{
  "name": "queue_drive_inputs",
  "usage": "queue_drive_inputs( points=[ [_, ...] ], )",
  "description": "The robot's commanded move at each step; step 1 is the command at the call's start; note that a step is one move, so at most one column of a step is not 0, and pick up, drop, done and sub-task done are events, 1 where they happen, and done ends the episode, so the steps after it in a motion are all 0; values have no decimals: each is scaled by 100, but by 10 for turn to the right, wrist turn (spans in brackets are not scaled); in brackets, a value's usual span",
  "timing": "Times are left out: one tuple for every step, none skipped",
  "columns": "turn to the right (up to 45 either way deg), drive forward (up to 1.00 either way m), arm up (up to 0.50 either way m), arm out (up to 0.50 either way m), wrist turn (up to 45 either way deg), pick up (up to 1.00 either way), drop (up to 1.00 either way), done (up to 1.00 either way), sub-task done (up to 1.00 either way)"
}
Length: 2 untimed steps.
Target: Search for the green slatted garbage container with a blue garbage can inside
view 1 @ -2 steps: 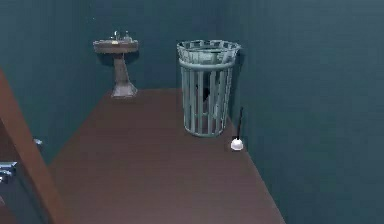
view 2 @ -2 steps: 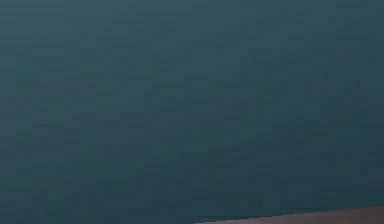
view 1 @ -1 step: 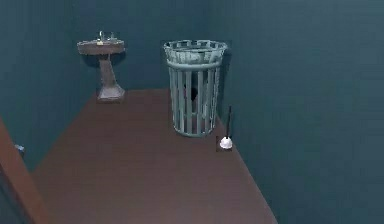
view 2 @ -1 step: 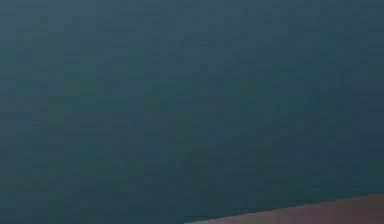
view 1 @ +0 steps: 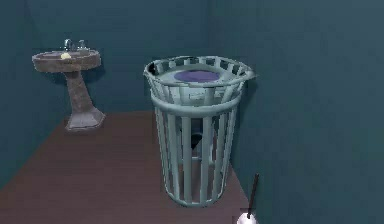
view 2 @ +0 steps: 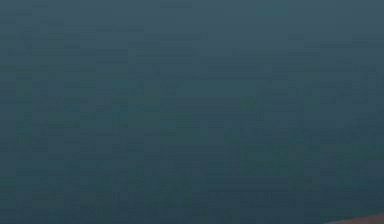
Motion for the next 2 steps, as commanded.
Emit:
queue_drive_inputs(
  points=[
    [-60,0,0,0,0,0,0,0,0],
    [0,5,0,0,0,0,0,0,0]
  ],
)
